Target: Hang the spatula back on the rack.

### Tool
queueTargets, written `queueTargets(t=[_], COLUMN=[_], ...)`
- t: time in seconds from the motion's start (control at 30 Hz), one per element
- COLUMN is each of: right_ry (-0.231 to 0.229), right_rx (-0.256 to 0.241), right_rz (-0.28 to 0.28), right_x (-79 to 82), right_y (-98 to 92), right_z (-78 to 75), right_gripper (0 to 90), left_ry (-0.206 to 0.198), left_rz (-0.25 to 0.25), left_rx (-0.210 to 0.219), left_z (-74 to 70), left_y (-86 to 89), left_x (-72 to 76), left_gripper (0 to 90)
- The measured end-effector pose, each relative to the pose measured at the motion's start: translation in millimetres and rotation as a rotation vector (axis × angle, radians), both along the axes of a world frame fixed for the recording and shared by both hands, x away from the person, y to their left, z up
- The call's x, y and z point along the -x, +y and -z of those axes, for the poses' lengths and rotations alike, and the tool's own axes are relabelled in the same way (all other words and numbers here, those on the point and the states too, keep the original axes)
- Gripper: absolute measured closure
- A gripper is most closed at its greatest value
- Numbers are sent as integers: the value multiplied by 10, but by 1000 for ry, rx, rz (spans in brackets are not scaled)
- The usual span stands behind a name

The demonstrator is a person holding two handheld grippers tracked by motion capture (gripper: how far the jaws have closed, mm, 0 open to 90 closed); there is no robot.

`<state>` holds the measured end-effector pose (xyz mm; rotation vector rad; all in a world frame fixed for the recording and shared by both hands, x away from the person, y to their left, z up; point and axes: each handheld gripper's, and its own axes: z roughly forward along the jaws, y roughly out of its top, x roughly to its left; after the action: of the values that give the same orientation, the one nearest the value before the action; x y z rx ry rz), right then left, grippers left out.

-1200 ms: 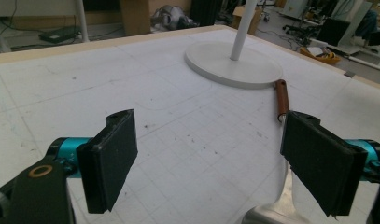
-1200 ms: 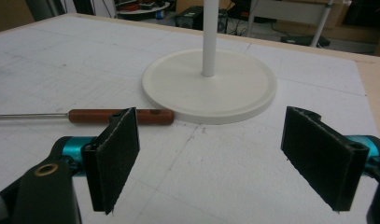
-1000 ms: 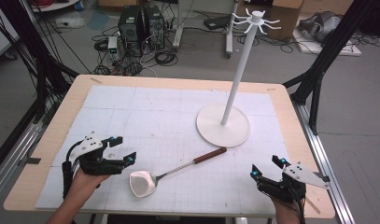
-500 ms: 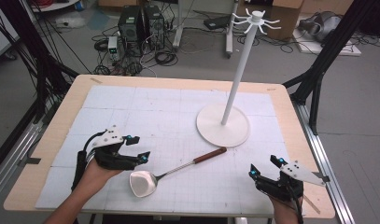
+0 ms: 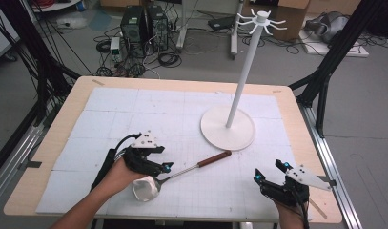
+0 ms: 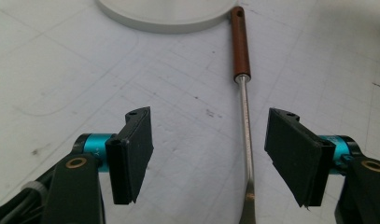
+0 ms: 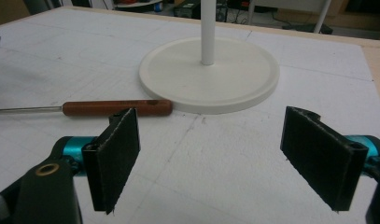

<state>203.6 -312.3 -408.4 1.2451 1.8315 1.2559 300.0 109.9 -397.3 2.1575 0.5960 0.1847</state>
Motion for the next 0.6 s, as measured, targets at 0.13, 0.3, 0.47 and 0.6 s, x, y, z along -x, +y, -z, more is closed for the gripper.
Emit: queueTargets(t=[0.13, 0.3, 0.47, 0.6], right_ry=[8, 9, 9, 10], right_rx=[6, 7, 9, 8], right_rz=[-5, -2, -3, -4], right_x=[-7, 1, 2, 0], right_y=[14, 12, 9, 11], right_z=[9, 11, 14, 12], right_gripper=[185, 186, 186, 186], left_ry=[37, 72, 94, 101], left_rz=[41, 77, 90, 90], left_rx=[-52, -81, -127, -160], left_z=[104, 172, 226, 255], left_y=[-117, -228, -332, -390], left_x=[-21, -2, 8, 10], left_gripper=[413, 508, 545, 578])
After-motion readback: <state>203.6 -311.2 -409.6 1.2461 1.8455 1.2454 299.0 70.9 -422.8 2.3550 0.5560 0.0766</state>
